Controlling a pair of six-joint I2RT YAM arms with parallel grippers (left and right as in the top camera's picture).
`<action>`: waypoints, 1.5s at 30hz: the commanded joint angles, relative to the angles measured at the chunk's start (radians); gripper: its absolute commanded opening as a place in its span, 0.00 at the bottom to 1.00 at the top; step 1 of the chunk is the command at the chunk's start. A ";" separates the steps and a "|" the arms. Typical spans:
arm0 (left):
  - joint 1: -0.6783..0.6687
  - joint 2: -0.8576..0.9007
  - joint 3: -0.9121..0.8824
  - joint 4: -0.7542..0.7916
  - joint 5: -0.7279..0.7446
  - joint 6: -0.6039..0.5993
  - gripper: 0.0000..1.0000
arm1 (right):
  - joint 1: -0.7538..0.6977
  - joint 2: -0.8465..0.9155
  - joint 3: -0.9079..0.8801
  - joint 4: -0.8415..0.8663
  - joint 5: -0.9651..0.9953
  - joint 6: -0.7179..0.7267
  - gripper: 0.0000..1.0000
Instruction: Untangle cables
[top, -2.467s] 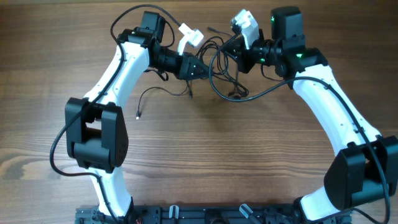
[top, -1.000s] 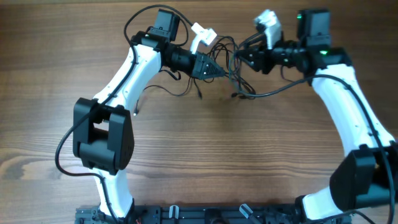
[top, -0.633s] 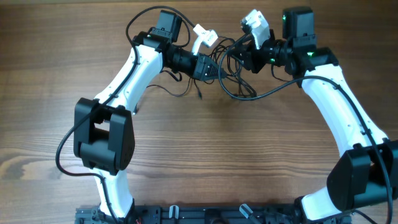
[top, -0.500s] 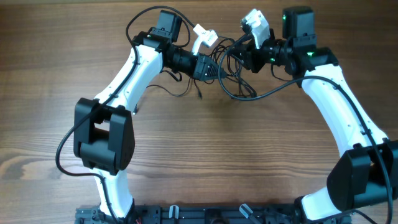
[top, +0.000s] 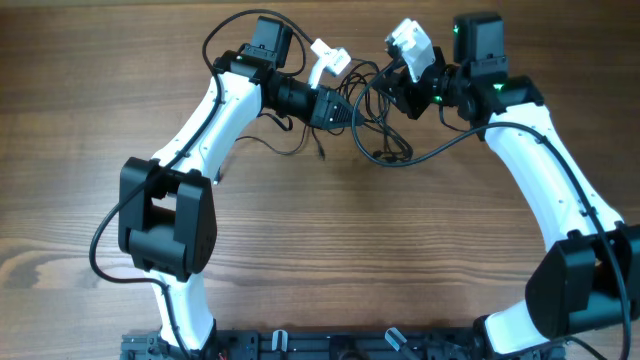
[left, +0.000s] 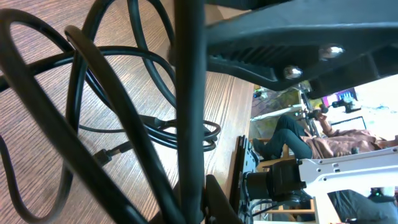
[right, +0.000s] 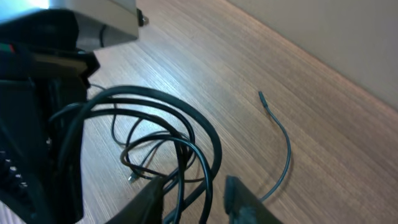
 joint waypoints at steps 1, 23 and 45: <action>-0.003 0.004 -0.001 0.000 0.034 0.024 0.06 | 0.006 0.054 0.009 -0.006 0.020 -0.016 0.20; -0.001 0.005 -0.001 0.121 -0.435 -0.433 0.06 | -0.084 0.015 0.009 0.013 -0.446 0.031 0.04; -0.001 0.005 -0.001 0.150 -0.535 -0.474 0.05 | -0.323 0.016 0.009 -0.010 -0.014 0.549 0.04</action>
